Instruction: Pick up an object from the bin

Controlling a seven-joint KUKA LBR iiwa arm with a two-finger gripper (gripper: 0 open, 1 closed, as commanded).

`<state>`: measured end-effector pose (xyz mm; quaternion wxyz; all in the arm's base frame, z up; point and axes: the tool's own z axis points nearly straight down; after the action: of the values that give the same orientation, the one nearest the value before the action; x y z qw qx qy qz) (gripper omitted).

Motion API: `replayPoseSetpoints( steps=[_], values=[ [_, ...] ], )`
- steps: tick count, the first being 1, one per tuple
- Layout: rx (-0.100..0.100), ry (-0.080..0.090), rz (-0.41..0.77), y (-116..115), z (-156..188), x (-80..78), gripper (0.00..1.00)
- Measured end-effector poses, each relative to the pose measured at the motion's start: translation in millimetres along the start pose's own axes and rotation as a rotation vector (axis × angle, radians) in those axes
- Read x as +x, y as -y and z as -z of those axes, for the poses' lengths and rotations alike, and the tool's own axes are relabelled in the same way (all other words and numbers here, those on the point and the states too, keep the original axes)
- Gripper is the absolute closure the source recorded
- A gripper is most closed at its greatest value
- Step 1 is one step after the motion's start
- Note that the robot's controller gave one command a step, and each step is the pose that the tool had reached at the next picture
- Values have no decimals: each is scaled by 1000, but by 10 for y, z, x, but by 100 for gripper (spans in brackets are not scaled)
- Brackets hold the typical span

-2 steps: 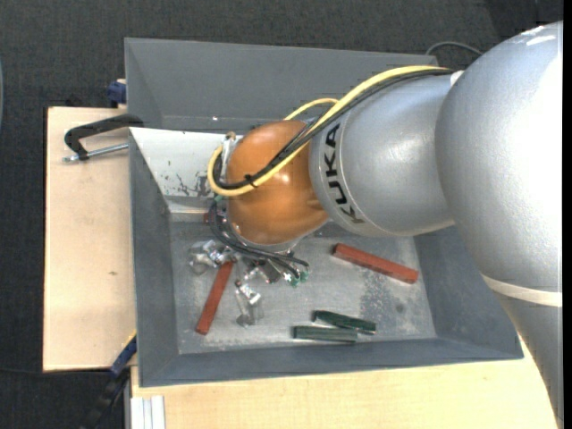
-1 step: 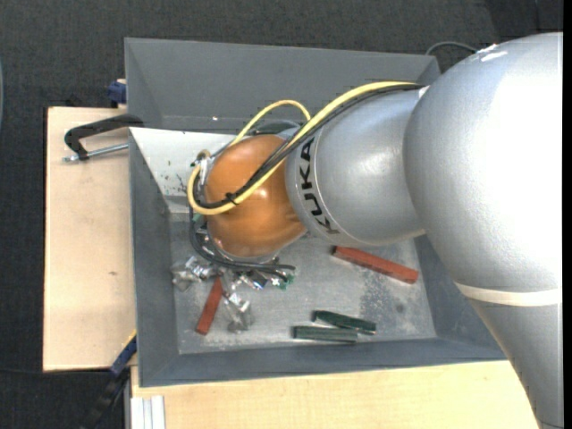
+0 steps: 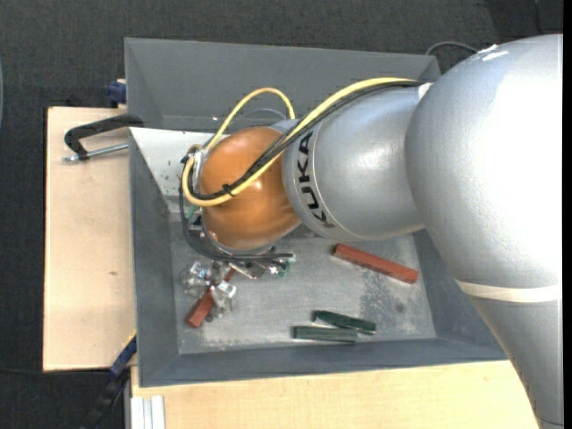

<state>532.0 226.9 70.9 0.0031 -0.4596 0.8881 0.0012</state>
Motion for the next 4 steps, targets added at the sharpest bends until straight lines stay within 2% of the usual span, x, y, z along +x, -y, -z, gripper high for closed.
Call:
replayPoseSetpoints(
  steps=[2,4],
  values=[
    [-2,-3,-1,-8,50,7,100],
    [1,0,0,-2,250,-8,100]
  ],
)
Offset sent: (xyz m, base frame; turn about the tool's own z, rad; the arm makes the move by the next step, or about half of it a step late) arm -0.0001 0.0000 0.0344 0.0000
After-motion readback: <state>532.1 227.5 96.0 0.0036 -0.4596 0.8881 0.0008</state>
